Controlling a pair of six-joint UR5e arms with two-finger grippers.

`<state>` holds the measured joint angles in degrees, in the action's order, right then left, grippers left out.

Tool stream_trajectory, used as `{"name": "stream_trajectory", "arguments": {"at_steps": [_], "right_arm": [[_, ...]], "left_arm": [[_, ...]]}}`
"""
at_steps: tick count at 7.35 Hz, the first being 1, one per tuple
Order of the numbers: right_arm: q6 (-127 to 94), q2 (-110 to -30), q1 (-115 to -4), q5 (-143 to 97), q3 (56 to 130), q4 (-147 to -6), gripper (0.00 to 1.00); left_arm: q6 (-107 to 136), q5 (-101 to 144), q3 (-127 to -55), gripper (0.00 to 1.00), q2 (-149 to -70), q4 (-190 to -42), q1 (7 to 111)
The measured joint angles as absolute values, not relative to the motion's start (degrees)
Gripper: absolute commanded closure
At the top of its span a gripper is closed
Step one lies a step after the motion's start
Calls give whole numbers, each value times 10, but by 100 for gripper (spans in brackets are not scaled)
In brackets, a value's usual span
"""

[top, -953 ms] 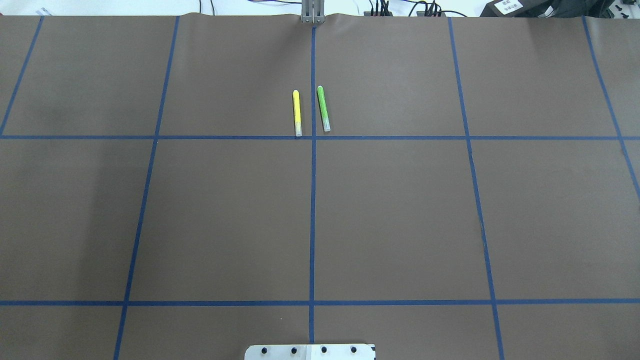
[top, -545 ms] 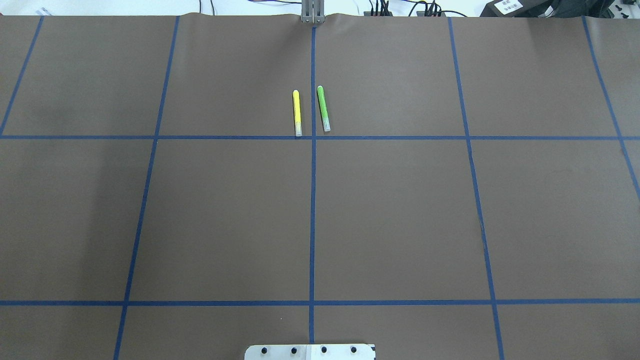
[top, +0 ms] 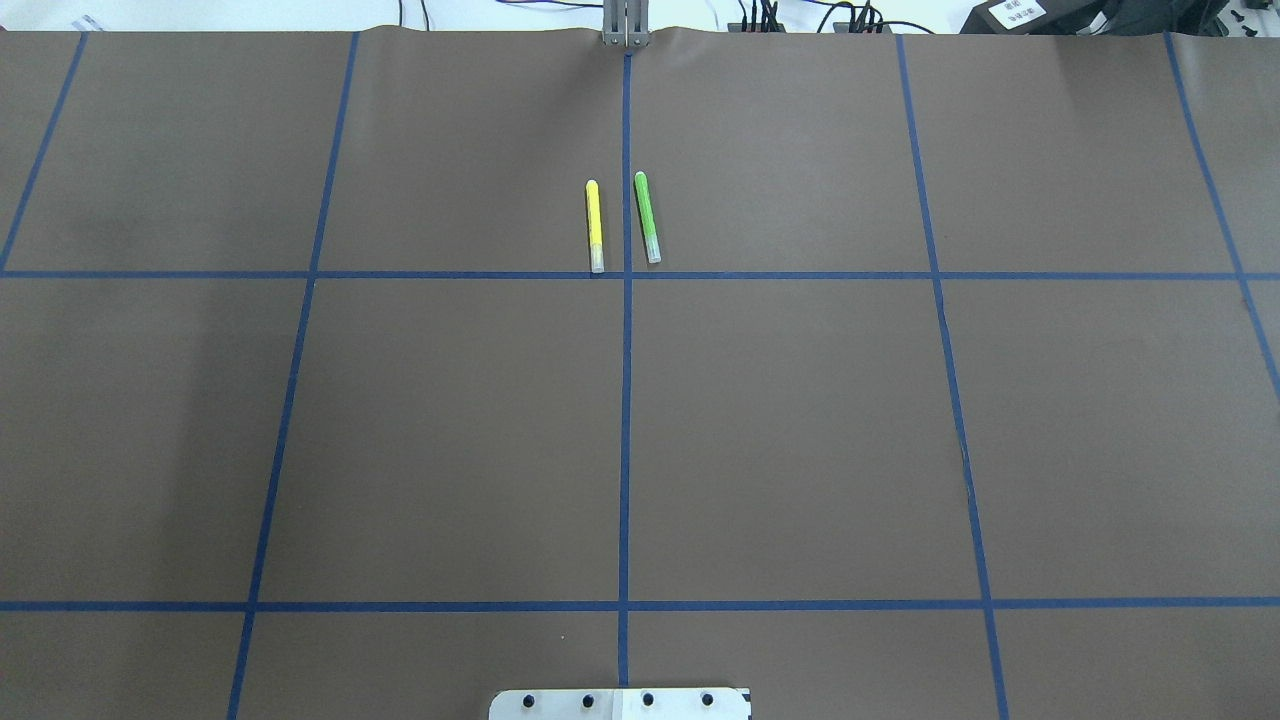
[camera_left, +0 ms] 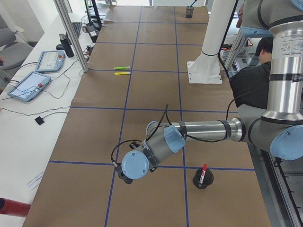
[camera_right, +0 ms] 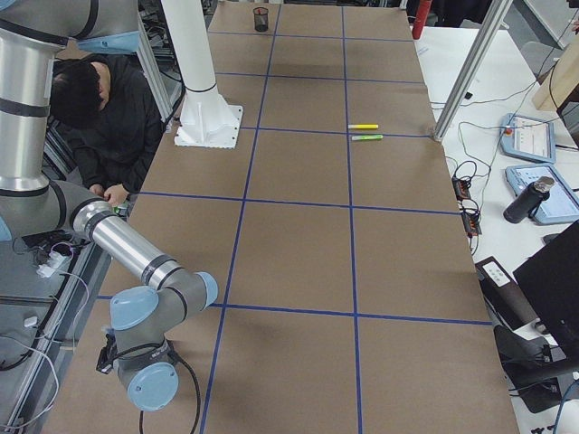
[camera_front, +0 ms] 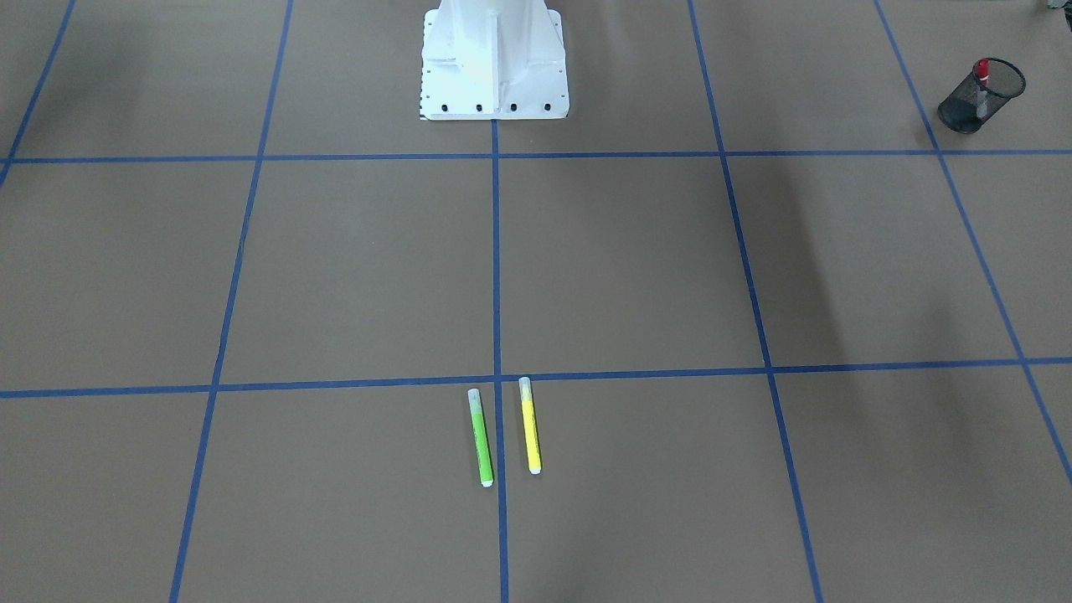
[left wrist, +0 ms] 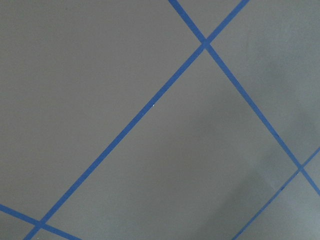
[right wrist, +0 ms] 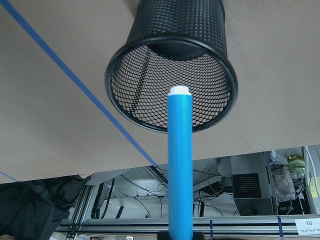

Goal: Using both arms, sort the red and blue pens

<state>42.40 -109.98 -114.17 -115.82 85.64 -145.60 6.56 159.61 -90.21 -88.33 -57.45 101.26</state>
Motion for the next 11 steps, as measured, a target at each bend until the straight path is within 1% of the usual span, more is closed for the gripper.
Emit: {"name": "stream_trajectory", "arguments": {"at_steps": [1,2,4,6,8,11], "right_arm": [[424,-1100,-1141,-1162,851,-1455,29],[424,-1100,-1141,-1164,848,-1454,0],[424,-1097,-1141,-1164,845,-1449,0],[417,-1084,-1142,-1163,843,-1412,0],[364,-1057,-1142,-1173,845,-1340,0],[204,-1024,-1129,-1210,849,-1177,0]], "left_arm": [[66,1596,-902,0,-884,-575,1012],[66,1596,-902,0,-884,-575,1012],[66,1595,-894,0,-884,-589,1012],[66,1595,-866,0,-885,-631,1012],[66,1575,-849,0,-887,-677,1012],[68,1457,-849,0,-900,-770,1012]]}}
